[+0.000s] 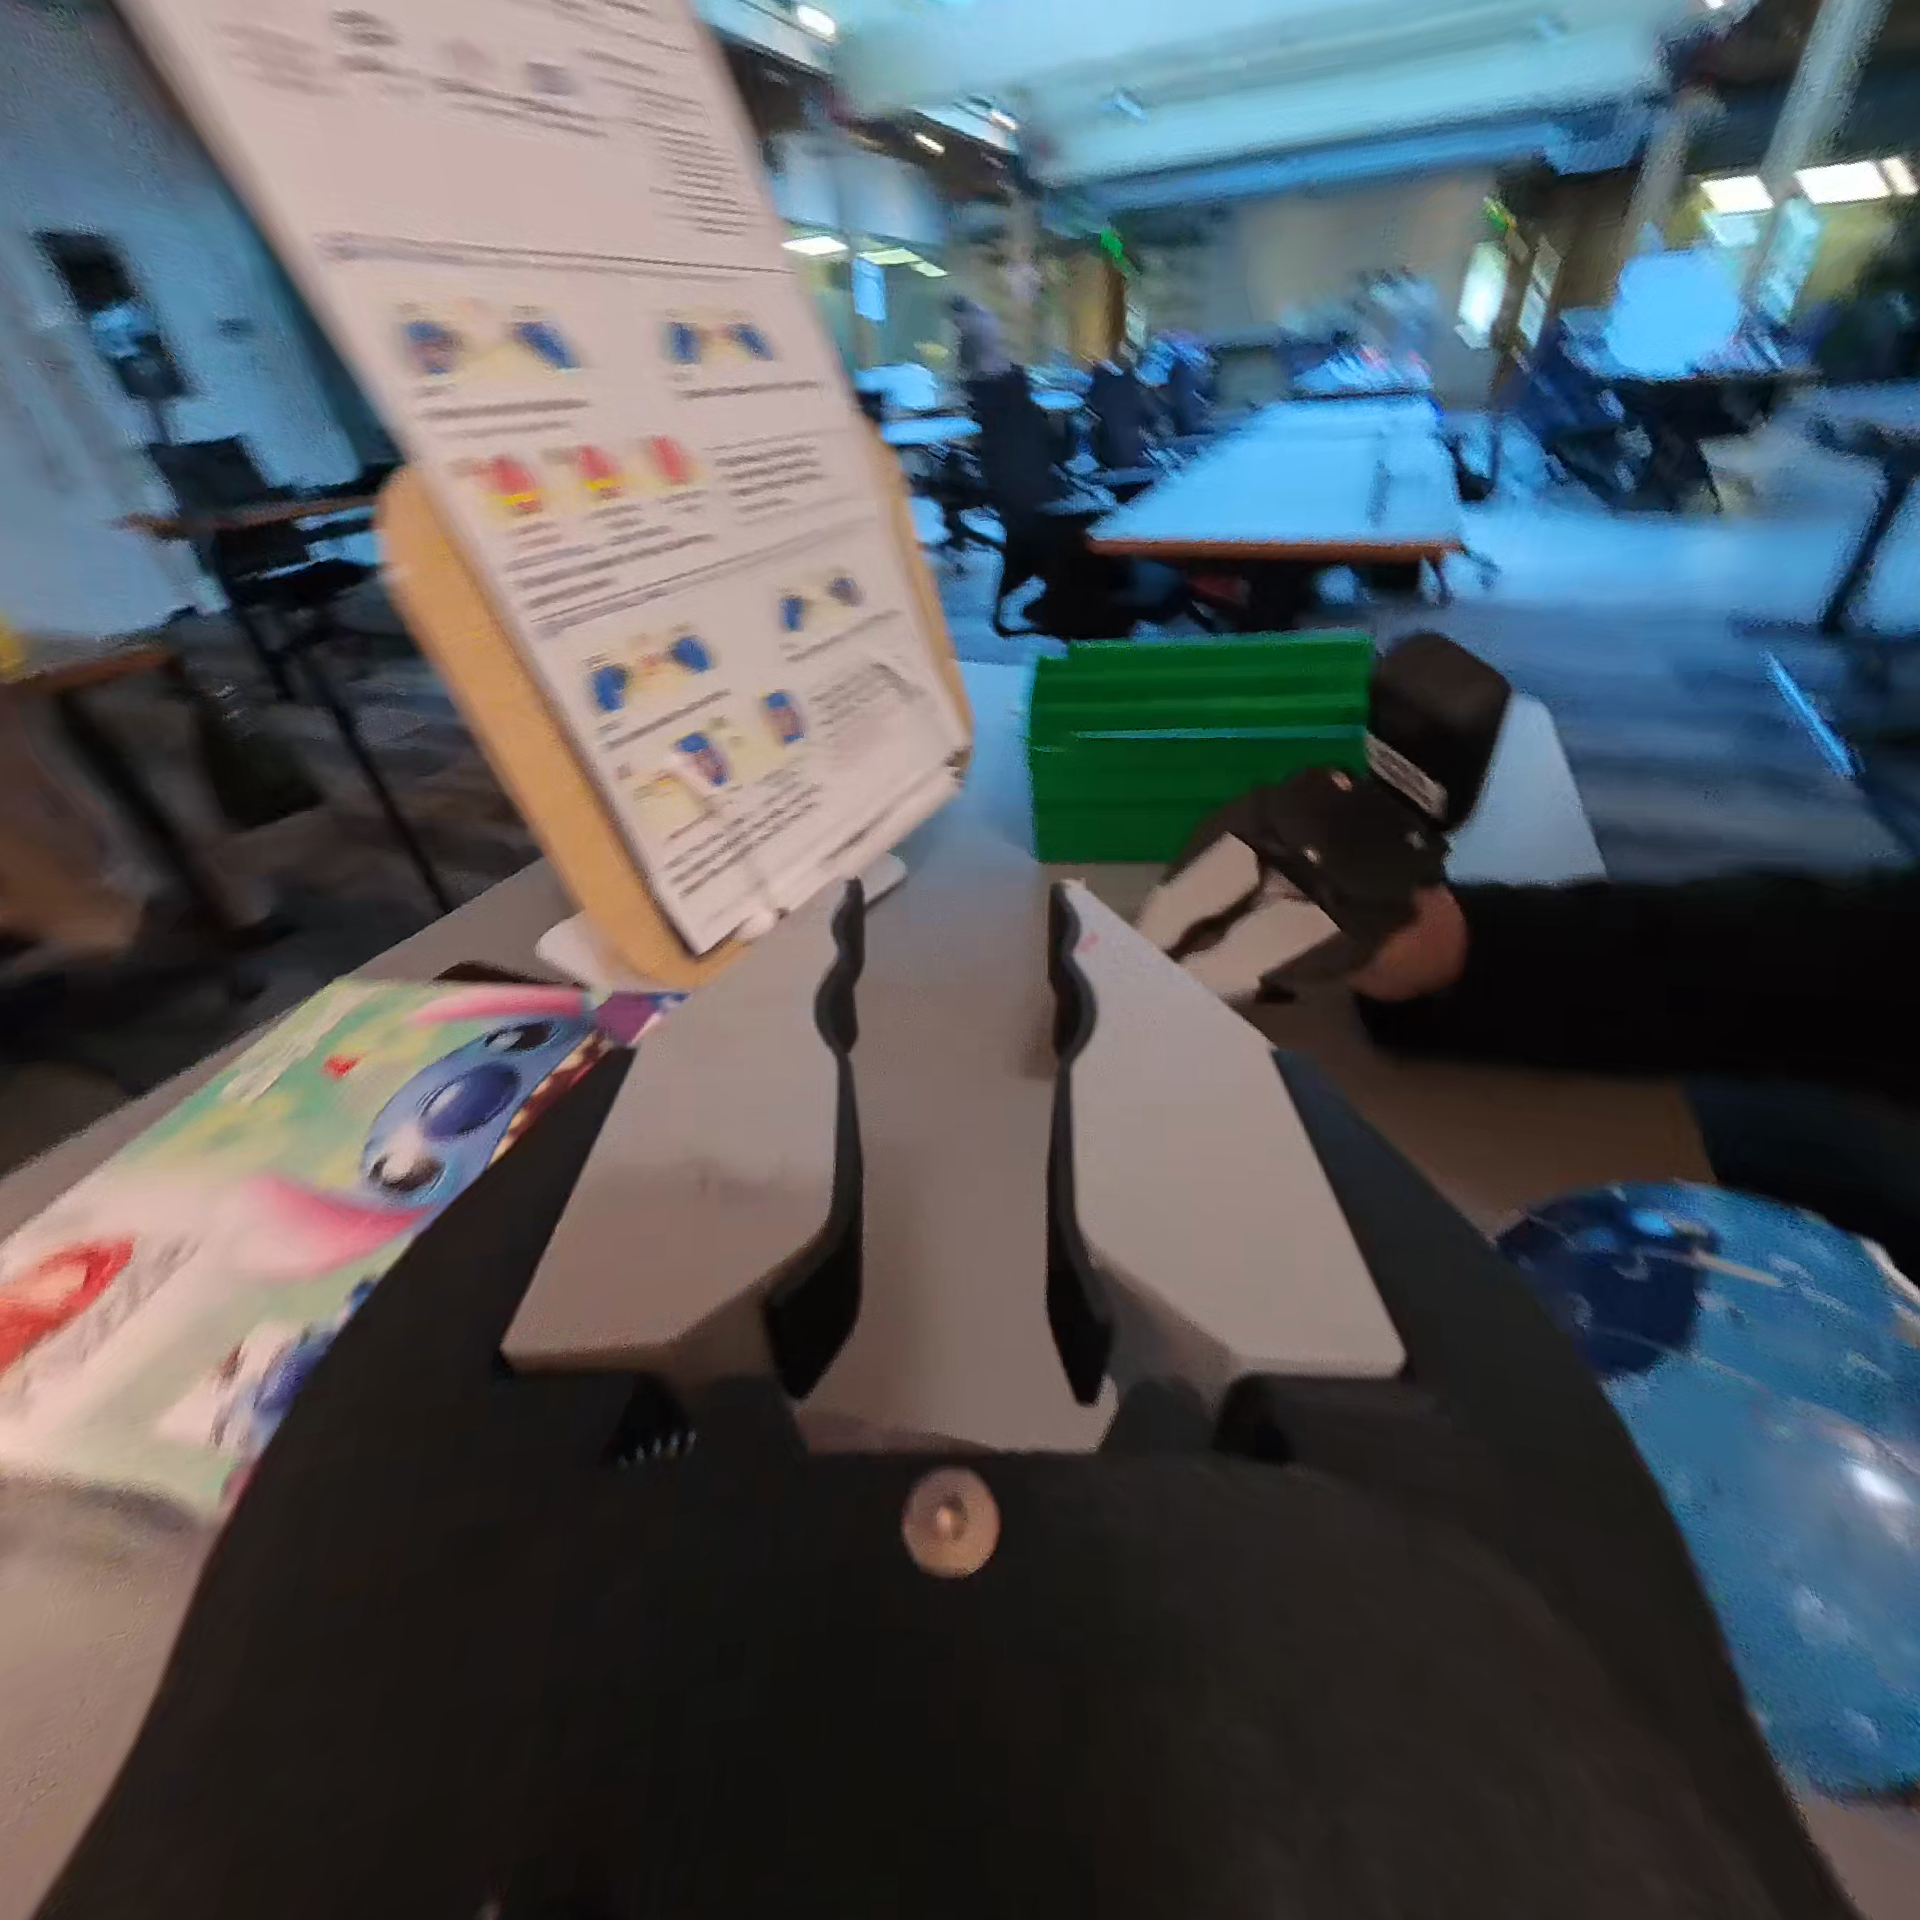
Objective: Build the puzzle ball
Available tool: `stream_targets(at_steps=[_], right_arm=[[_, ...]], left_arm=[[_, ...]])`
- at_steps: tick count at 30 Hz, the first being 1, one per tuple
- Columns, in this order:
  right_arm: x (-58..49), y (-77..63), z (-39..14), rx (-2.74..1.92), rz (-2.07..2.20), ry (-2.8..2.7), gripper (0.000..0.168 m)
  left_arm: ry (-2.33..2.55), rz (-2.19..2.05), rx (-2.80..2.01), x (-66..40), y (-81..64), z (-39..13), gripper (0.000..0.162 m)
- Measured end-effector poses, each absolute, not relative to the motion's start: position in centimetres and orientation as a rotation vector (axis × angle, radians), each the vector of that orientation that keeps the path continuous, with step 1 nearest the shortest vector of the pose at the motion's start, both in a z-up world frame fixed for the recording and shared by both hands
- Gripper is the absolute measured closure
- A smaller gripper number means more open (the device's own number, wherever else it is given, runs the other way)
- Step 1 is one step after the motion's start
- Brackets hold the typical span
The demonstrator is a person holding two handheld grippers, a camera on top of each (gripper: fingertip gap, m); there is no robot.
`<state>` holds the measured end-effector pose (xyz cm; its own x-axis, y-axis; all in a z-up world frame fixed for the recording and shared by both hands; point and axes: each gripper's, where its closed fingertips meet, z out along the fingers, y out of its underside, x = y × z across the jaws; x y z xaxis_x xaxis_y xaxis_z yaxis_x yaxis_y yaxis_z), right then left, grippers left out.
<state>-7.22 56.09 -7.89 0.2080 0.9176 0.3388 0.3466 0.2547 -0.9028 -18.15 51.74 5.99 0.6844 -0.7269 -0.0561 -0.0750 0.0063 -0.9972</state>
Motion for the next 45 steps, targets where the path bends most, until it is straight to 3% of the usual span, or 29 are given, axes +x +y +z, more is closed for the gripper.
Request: stream_targets(at_steps=[8, 12, 13, 14, 15, 18, 25, 29, 33, 39, 45], right_arm=[[-8.0, 57.7, -10.1, -1.471, 0.658, -1.277, 0.168], [-9.6, 57.3, -10.8, -1.492, 0.627, -1.310, 0.168], [-9.8, 57.5, -11.0, -1.501, 0.596, -1.311, 0.166], [-9.9, 58.0, -11.2, -1.517, 0.555, -1.293, 0.146], [-10.1, 58.3, -11.3, -1.529, 0.528, -1.284, 0.136], [-10.7, 58.5, -11.6, -1.541, 0.524, -1.301, 0.142], [-11.3, 60.0, -11.8, -1.617, 0.611, -1.258, 0.120], [-11.4, 59.8, -11.9, -1.630, 0.654, -1.280, 0.119], [-11.5, 59.4, -12.0, -1.610, 0.639, -1.305, 0.120], [-11.6, 59.3, -12.2, -1.599, 0.610, -1.321, 0.120], [-11.6, 59.2, -12.1, -1.595, 0.617, -1.322, 0.121]], left_arm=[[0.196, -0.606, -1.666, -26.7, 54.7, -1.3, 0.114], [0.113, -0.524, -1.692, -28.7, 54.9, -2.4, 0.108], [0.088, -0.482, -1.671, -29.3, 54.9, -2.1, 0.106], [0.076, -0.456, -1.652, -29.7, 54.8, -1.6, 0.106], [0.071, -0.436, -1.652, -29.9, 54.6, -1.4, 0.106], [0.067, -0.353, -1.681, -30.7, 54.5, -1.5, 0.096], [-0.002, -0.246, -1.669, -33.6, 53.6, 0.0, 0.107], [-0.045, -0.261, -1.660, -35.4, 53.0, 0.3, 0.110], [0.196, -0.413, -1.750, -31.0, 53.0, -2.1, 0.133], [0.545, -0.262, -2.115, -26.0, 53.5, -11.5, 0.117], [0.609, -0.201, -2.175, -25.4, 55.0, -14.0, 0.111]])
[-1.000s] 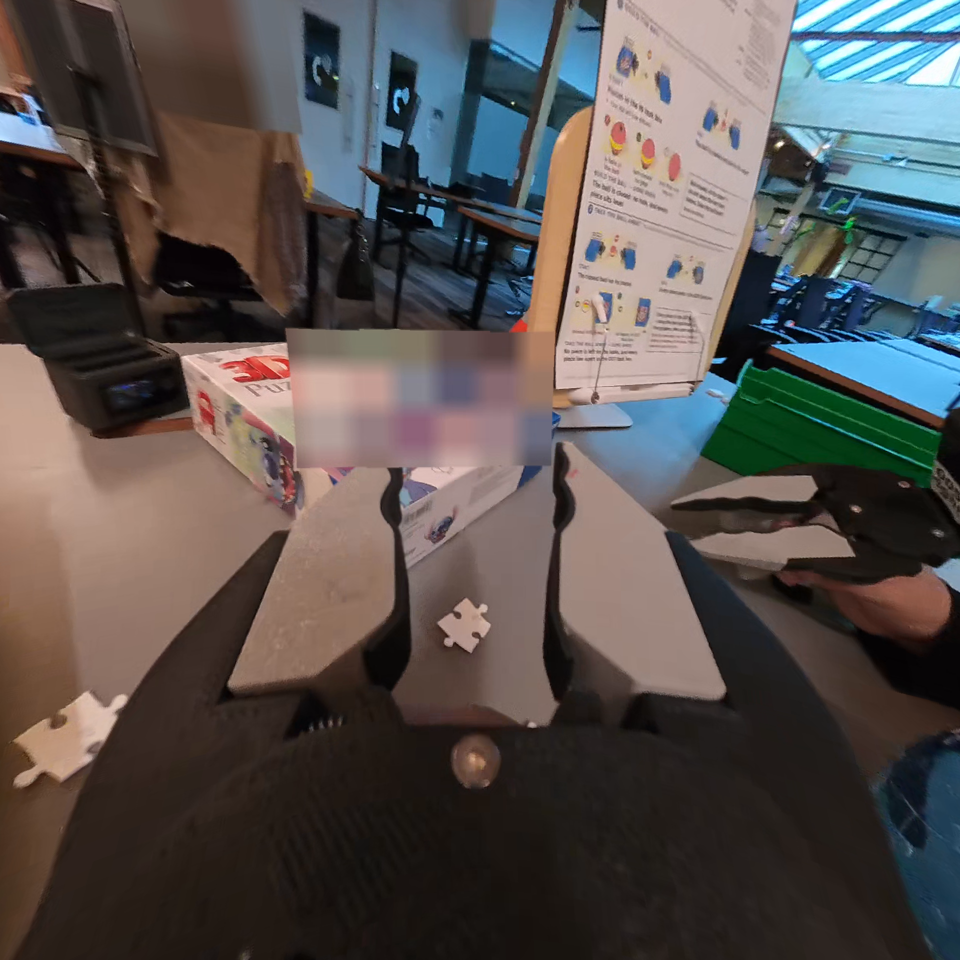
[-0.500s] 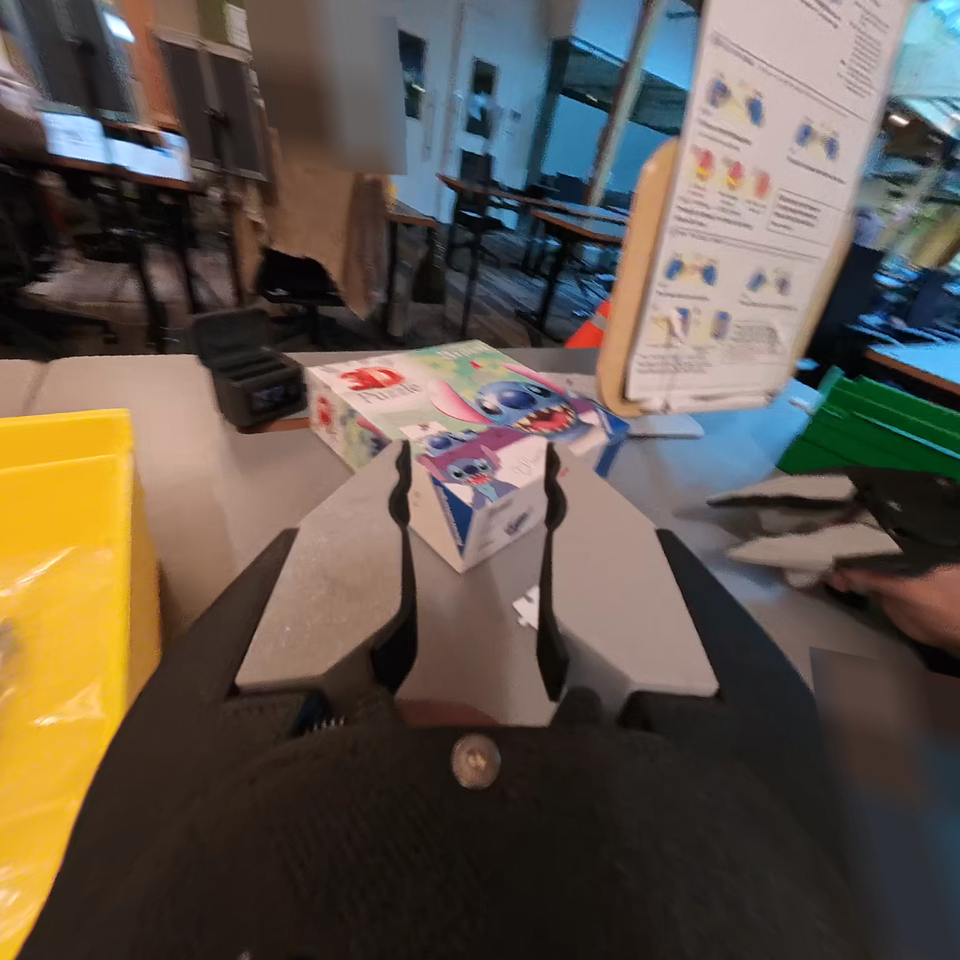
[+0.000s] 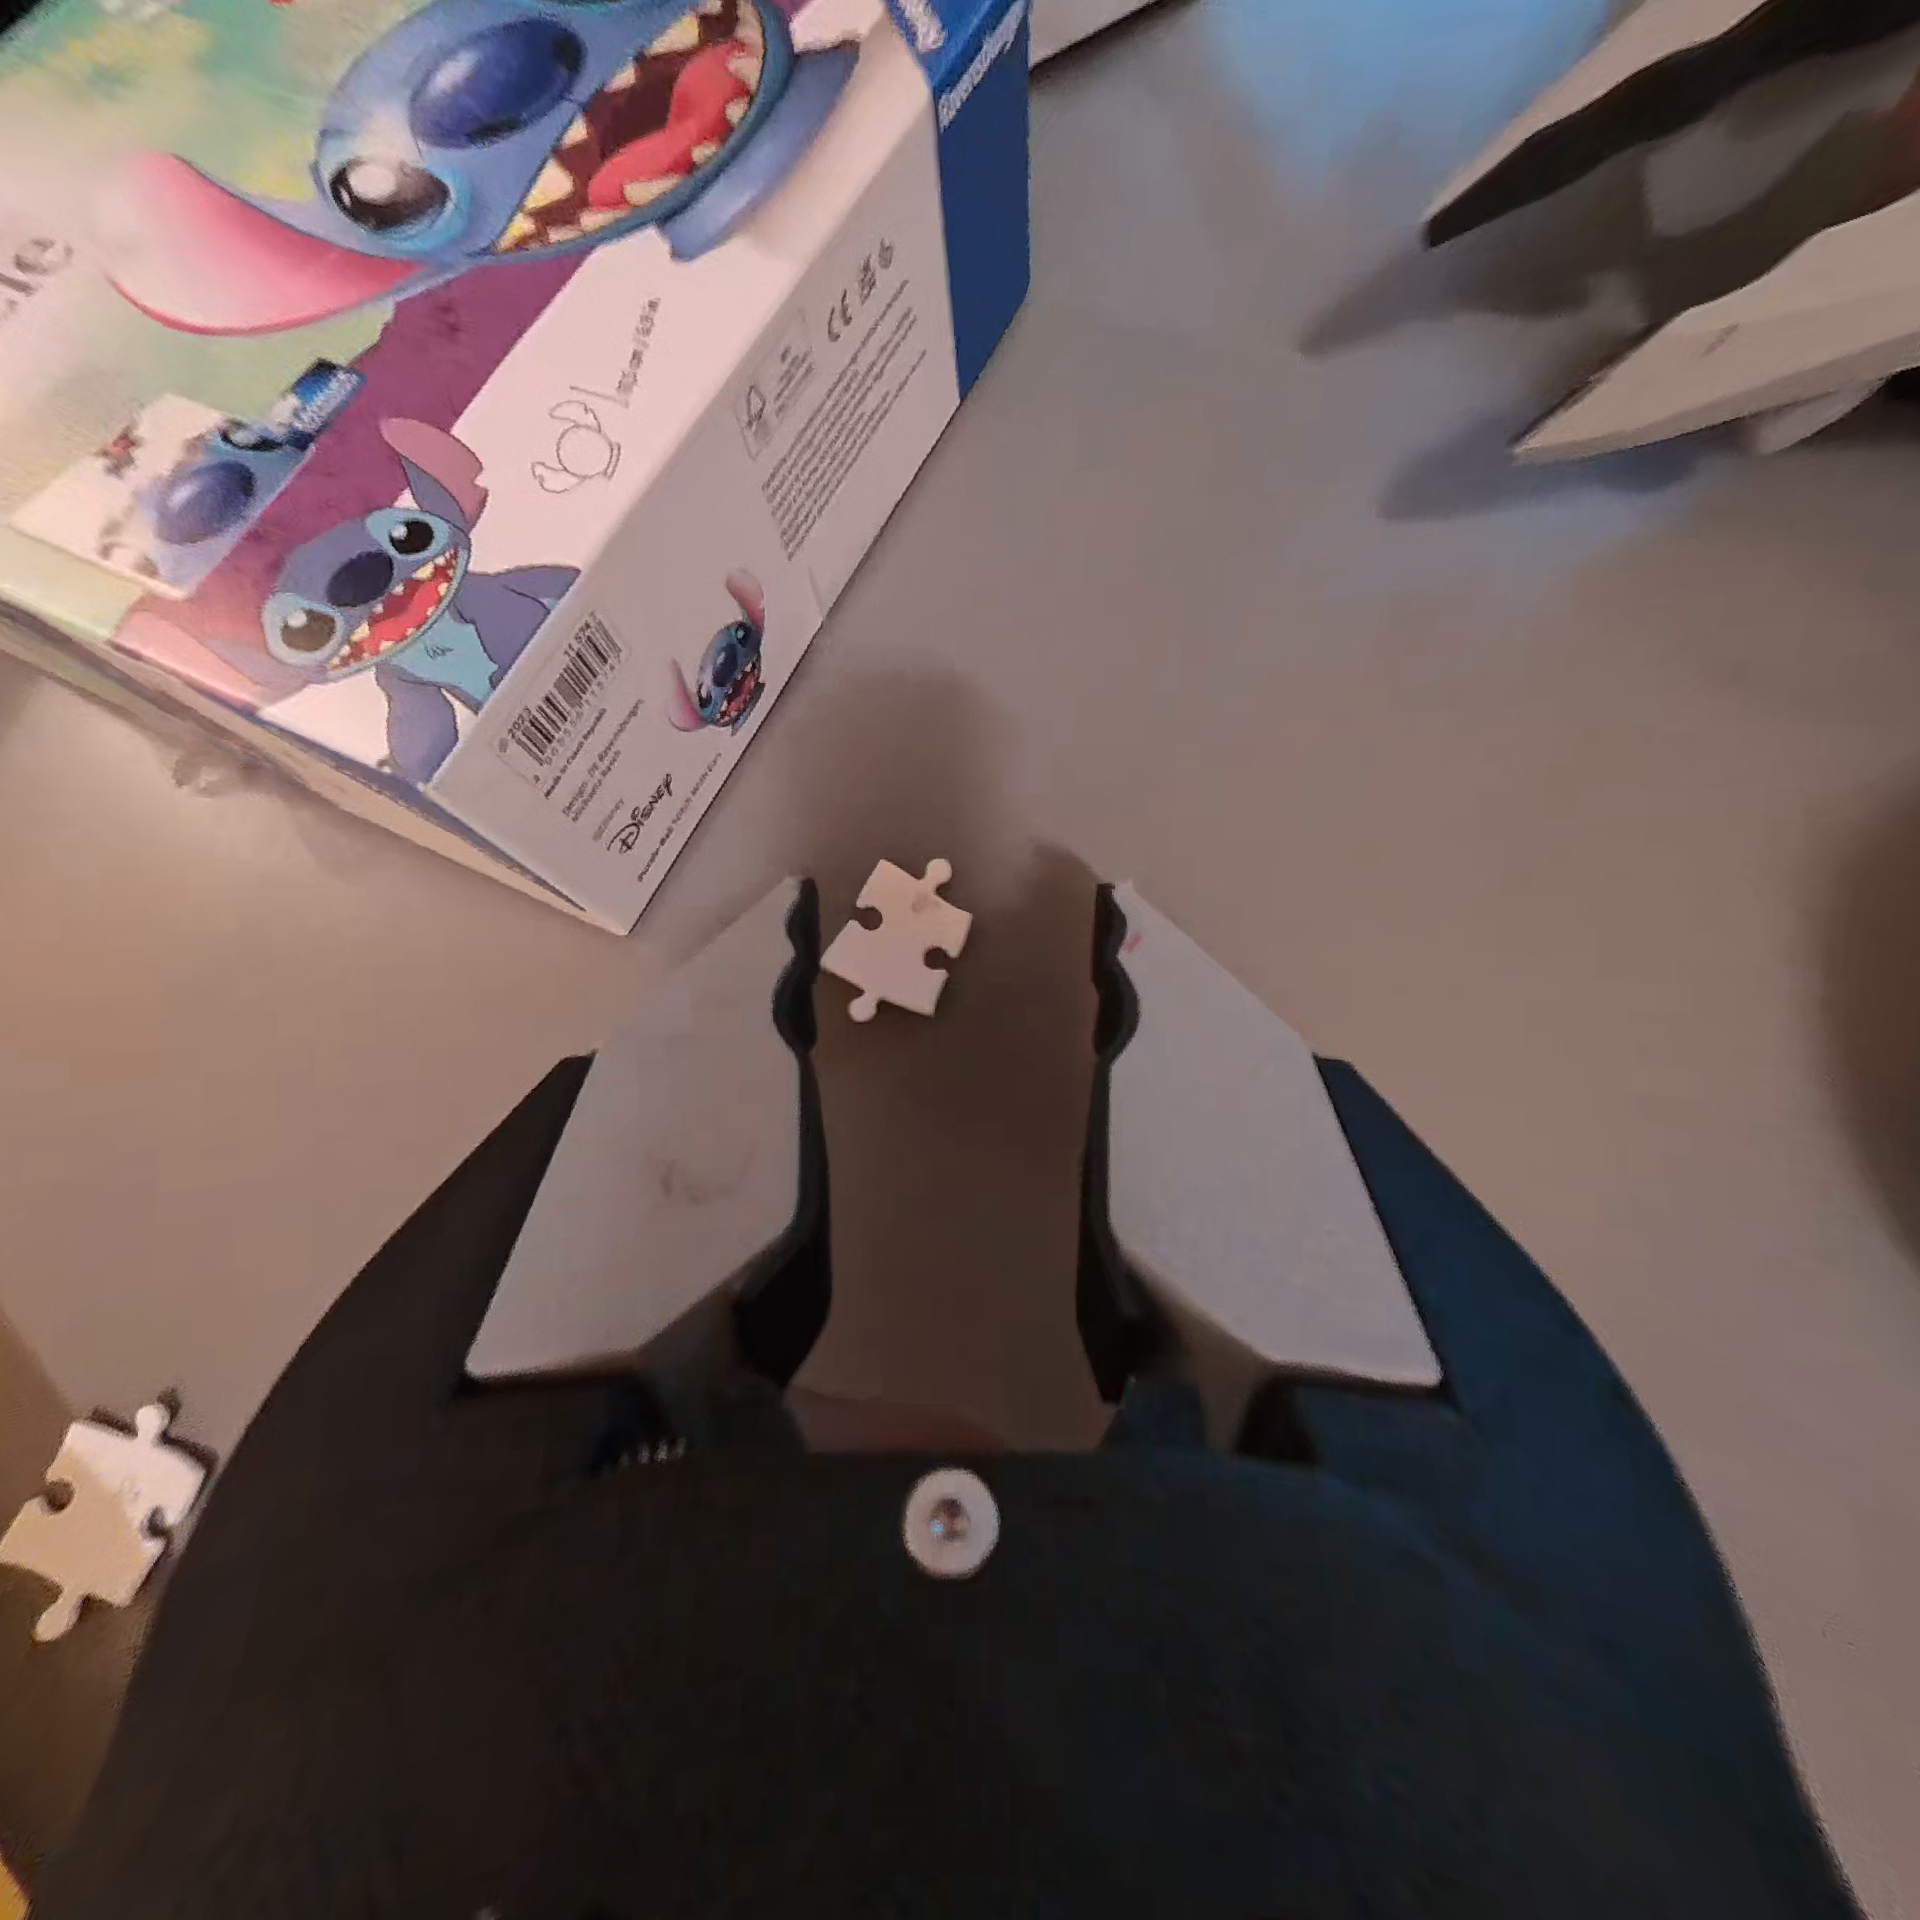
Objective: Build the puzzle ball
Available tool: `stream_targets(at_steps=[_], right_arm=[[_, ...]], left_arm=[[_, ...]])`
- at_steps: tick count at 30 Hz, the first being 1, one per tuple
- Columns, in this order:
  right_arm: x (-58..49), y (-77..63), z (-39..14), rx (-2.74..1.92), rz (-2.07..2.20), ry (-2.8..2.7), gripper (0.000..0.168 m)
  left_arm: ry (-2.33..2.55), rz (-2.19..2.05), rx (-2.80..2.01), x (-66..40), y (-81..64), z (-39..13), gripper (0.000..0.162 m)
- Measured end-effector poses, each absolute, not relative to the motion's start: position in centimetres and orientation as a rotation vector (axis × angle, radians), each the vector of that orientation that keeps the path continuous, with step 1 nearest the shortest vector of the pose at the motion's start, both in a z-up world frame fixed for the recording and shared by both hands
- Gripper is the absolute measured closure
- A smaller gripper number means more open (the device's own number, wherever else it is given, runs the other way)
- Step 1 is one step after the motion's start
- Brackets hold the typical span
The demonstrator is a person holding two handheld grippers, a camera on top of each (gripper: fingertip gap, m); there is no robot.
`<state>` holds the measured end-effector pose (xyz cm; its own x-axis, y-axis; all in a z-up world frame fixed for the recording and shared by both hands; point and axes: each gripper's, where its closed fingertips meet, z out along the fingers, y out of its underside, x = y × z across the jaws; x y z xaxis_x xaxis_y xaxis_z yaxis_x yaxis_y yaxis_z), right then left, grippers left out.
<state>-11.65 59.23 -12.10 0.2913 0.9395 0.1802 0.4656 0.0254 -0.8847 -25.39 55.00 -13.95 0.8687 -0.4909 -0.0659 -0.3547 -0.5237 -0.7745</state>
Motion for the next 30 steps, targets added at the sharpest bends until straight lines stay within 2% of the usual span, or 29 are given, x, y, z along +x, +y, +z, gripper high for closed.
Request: stream_targets(at_steps=[6, 8, 11, 22, 23, 24, 30], right_arm=[[-11.9, 58.9, -11.9, -1.581, 0.625, -1.322, 0.122], [-11.9, 58.9, -11.9, -1.580, 0.626, -1.321, 0.122], [-11.8, 58.9, -11.8, -1.578, 0.630, -1.315, 0.122], [-11.6, 58.5, -11.1, -1.556, 0.673, -1.276, 0.125], [-11.6, 58.4, -11.0, -1.554, 0.683, -1.275, 0.125], [-11.6, 58.3, -11.0, -1.553, 0.691, -1.275, 0.126], [-11.6, 58.3, -11.0, -1.558, 0.696, -1.274, 0.128]], left_arm=[[0.599, -0.172, -2.260, -26.6, 56.0, -16.3, 0.108], [0.573, -0.255, -2.270, -26.4, 55.9, -16.5, 0.115], [0.568, -0.252, -2.261, -26.9, 56.0, -16.4, 0.134], [0.654, -0.159, -2.221, -26.8, 55.7, -16.3, 0.138], [0.664, -0.148, -2.216, -26.8, 55.6, -16.2, 0.145], [0.673, -0.135, -2.197, -26.8, 55.6, -16.0, 0.162], [0.660, -0.133, -2.166, -26.8, 55.6, -15.5, 0.162]])
